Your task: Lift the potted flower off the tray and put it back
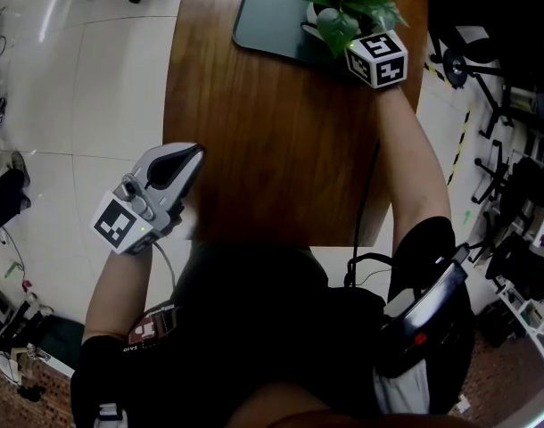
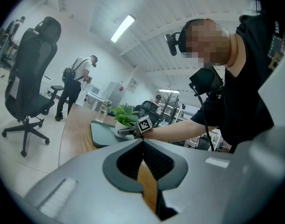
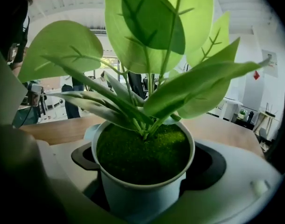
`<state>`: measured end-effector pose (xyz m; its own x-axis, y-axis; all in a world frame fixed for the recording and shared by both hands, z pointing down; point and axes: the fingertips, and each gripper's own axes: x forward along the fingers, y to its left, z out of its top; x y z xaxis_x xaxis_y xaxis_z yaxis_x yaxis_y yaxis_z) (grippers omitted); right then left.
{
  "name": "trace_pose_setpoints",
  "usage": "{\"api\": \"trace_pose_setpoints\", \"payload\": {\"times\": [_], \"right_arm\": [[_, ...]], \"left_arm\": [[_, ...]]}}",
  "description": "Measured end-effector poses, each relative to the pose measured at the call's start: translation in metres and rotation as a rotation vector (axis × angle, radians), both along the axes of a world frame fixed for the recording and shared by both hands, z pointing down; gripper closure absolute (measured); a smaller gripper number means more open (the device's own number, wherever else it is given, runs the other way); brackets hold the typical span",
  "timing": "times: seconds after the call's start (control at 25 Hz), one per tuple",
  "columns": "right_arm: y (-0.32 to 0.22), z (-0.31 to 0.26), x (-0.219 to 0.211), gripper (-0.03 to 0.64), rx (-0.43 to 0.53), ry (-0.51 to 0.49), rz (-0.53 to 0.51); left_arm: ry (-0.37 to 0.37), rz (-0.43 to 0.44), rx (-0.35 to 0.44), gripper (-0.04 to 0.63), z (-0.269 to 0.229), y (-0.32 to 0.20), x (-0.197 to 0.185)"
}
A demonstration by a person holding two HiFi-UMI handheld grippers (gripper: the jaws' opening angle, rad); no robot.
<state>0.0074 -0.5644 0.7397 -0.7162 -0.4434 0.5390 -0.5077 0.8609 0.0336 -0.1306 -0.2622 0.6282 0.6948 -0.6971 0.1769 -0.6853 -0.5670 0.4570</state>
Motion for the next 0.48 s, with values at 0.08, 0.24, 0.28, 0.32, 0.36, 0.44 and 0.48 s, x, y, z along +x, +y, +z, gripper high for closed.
{"api": "trace_pose_setpoints", "payload": {"times": [0.08, 0.24, 0.28, 0.32, 0.36, 0.44, 0.48], "right_arm": [[0.008, -0.010, 0.004, 0.103, 0.003, -0.014, -0.005], [0.027, -0.038, 0.004, 0.103, 0.014, -0.051, -0.032], [0.034, -0.047, 0.005, 0.103, 0.016, -0.061, -0.041], [0.043, -0.055, 0.005, 0.103, 0.017, -0.069, -0.052], [0.053, -0.063, 0.005, 0.103, 0.019, -0.074, -0.065], [0.078, -0.079, 0.005, 0.103, 0.025, -0.081, -0.091], [0.091, -0.086, 0.005, 0.103, 0.028, -0.089, -0.104]], "left_arm": [[-0.003, 0.000, 0.007, 0.597, -0.004, 0.000, 0.004], [-0.010, 0.007, 0.027, 0.597, -0.014, -0.002, 0.009], [-0.011, 0.011, 0.034, 0.597, -0.018, -0.002, 0.013], [-0.013, 0.014, 0.042, 0.597, -0.022, -0.001, 0.016], [-0.015, 0.018, 0.049, 0.597, -0.027, 0.000, 0.020], [-0.020, 0.026, 0.063, 0.597, -0.038, 0.004, 0.025], [-0.023, 0.029, 0.070, 0.597, -0.043, 0.006, 0.027]]}}
